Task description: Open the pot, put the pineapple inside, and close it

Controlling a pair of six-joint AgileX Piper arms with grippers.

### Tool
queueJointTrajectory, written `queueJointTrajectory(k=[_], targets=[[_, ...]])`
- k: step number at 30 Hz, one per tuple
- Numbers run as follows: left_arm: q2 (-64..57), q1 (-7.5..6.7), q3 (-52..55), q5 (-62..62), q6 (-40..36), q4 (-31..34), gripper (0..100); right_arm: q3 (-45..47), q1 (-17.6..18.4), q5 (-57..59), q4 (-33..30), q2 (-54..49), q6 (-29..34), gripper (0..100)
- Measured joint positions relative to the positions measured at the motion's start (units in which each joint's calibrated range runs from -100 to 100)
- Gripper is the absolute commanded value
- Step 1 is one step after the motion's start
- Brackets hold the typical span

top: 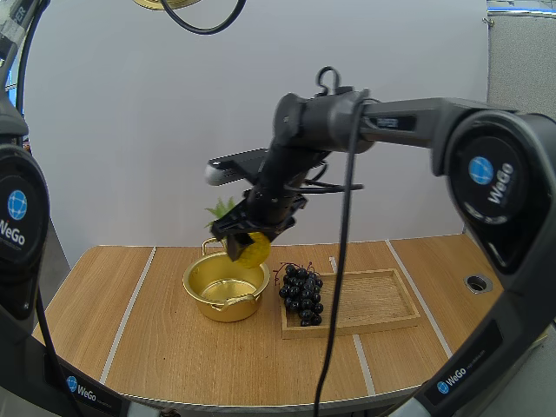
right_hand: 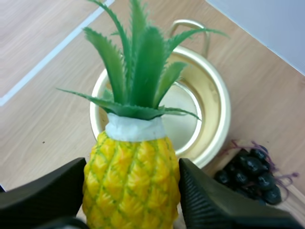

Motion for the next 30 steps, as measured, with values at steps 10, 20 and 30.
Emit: queueJointTrajectory(k=[10, 20, 30], targets=[[0.0, 0.0, 0.0, 0.0, 0.0, 0.0, 0, -4.9, 3.4, -2.6, 0.0, 8.8, 1.0, 0], [0.0, 0.0, 0.0, 0.0, 0.0, 0.0, 0, -5.3, 3.5, -8.4, -5.5, 16.1, 1.0, 0], [0.0, 0.0, 0.0, 0.0, 0.0, 0.0, 0, -5.4, 3.5, -12.4, -5.3, 23.0, 1.0, 0]])
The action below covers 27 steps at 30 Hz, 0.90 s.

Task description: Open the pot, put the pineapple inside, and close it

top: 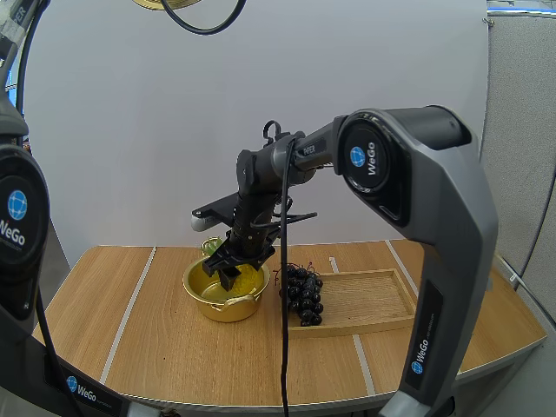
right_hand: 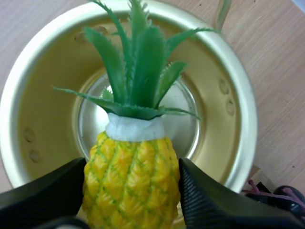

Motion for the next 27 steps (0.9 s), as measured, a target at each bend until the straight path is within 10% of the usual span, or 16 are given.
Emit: queueJointTrajectory(k=[19, 23, 25, 27], targets=[[0.0, 0.0, 0.0, 0.0, 0.0, 0.0, 0, 0.0, 0.0, -2.5, 1.1, 4.5, 0.0, 0], [0.0, 0.0, 0.0, 0.0, 0.0, 0.0, 0, -0.1, 0.0, -2.5, 1.4, 4.5, 0.0, 50], [0.0, 0.0, 0.0, 0.0, 0.0, 0.0, 0, -0.6, 0.0, -2.3, 1.4, 4.5, 0.0, 96], [0.0, 0.0, 0.0, 0.0, 0.0, 0.0, 0, -1.3, 0.0, -1.8, 1.4, 4.5, 0.2, 100]])
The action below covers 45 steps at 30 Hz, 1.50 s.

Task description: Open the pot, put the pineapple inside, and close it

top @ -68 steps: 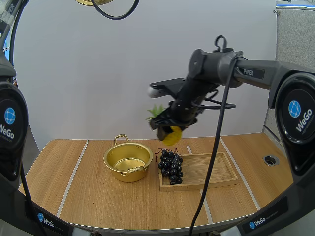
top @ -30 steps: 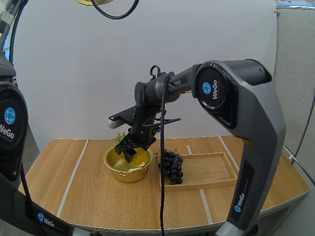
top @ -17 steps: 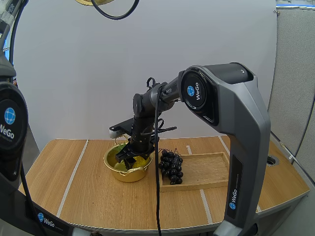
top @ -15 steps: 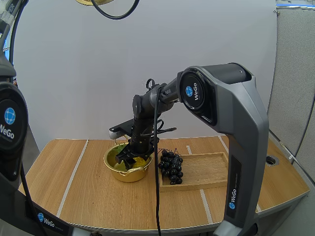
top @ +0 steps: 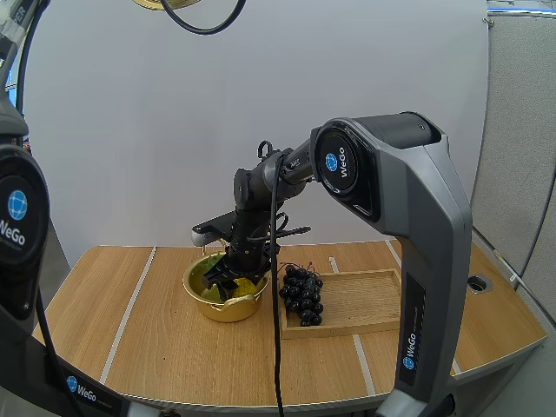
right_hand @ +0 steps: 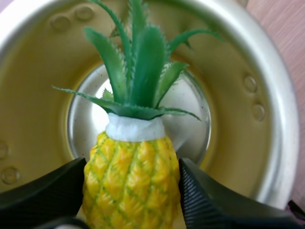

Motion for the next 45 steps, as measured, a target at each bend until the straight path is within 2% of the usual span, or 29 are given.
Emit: queueJointTrajectory(k=[17, 31, 40, 45], targets=[[0.0, 0.0, 0.0, 0.0, 0.0, 0.0, 0, -1.7, 0.0, 2.6, 0.1, -2.0, 0.9, 100], [0.0, 0.0, 0.0, 0.0, 0.0, 0.0, 0, -1.7, 0.0, 13.7, 0.1, -23.4, 2.1, 100], [0.0, 0.0, 0.0, 0.0, 0.0, 0.0, 0, -1.6, 0.0, 22.9, -4.1, -36.0, 5.9, 100], [0.0, 0.0, 0.0, 0.0, 0.0, 0.0, 0, 3.0, 0.0, 24.1, -5.8, -44.2, 7.6, 100]])
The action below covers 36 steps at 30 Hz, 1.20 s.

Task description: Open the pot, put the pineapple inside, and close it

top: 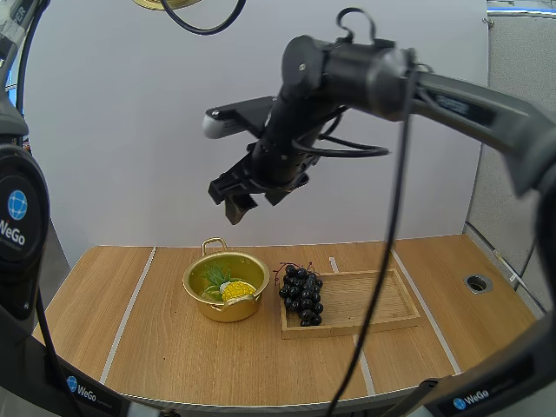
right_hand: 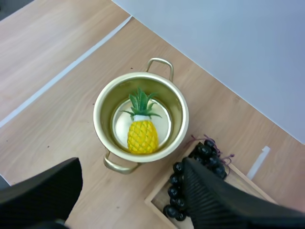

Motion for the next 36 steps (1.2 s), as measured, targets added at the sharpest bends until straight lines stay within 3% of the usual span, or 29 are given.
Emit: queueJointTrajectory(k=[13, 25, 36], targets=[[0.0, 0.0, 0.0, 0.0, 0.0, 0.0, 0, 9.7, 0.0, 3.5, -4.8, -22.1, 5.6, 100], [0.0, 0.0, 0.0, 0.0, 0.0, 0.0, 0, 19.6, -0.8, 4.0, -5.1, -37.7, 6.0, 100], [0.0, 0.0, 0.0, 0.0, 0.0, 0.0, 0, 28.8, -1.1, 4.0, -4.5, -43.2, 6.0, 100]])
